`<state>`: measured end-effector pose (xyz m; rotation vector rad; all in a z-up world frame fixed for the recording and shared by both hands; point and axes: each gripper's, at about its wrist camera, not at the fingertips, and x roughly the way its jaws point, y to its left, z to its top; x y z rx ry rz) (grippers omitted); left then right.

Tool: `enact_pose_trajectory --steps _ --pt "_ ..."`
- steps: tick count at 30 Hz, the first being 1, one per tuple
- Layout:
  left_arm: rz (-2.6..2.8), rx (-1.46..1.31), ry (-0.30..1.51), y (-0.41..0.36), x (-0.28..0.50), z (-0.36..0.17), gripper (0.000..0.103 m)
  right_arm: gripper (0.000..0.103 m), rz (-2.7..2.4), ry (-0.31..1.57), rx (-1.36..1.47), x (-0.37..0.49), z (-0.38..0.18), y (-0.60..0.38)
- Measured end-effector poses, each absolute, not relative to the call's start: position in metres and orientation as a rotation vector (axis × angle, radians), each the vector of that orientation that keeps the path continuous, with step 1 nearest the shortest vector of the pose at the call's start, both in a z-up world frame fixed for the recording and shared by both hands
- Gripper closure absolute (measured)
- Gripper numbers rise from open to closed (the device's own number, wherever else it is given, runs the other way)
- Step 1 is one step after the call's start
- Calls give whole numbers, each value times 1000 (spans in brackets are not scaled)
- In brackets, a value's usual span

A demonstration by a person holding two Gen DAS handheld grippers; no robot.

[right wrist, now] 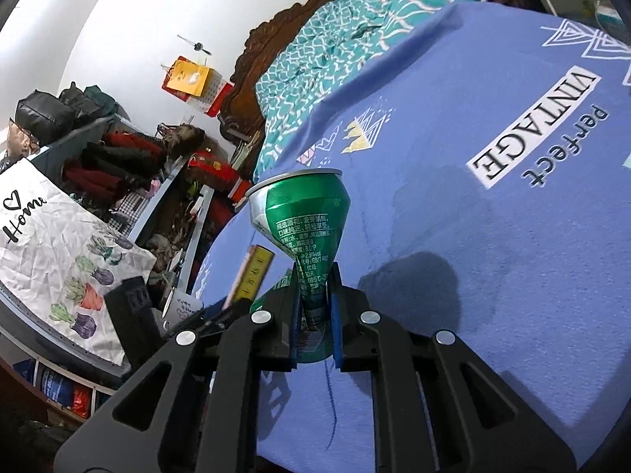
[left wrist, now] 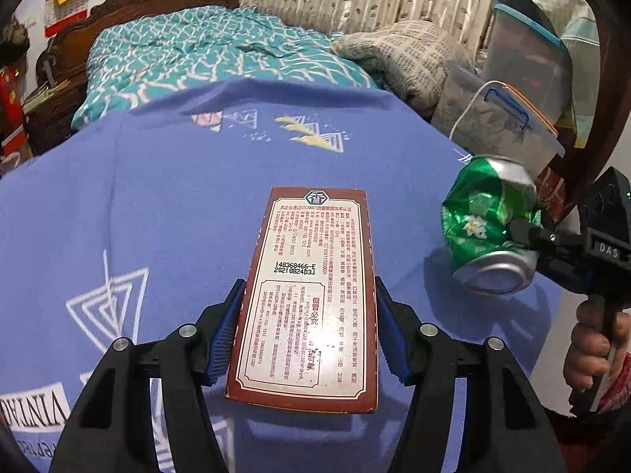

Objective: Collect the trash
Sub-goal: 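Carry box and can to the wastebasket and open both tools to drop them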

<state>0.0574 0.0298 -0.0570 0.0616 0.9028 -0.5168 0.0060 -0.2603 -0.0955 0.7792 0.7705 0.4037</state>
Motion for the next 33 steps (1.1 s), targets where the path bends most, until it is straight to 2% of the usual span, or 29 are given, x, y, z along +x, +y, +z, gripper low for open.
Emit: enact_pose_trajectory --steps 5,11,22,27,30,32,33 --pt "-566 120 922 -5 64 -55 45 89 364 754 801 0 -104 -283" --pt "-689 253 915 -88 77 -46 45 89 242 671 865 -18 -109 -353" --pt "-1025 349 948 -344 118 -27 45 89 -186 443 871 -67 -84 -548" --pt "-1097 393 979 -454 131 -44 45 89 -314 461 832 -50 -87 -616" --pt "-1094 410 984 -492 134 -59 45 89 -337 508 813 -30 -98 -641" --pt "-1065 420 984 -514 137 -72 33 85 -341 530 797 -12 -107 -649" --pt "-1036 432 982 -525 138 -81 20 84 -334 549 780 -2 -113 -654"
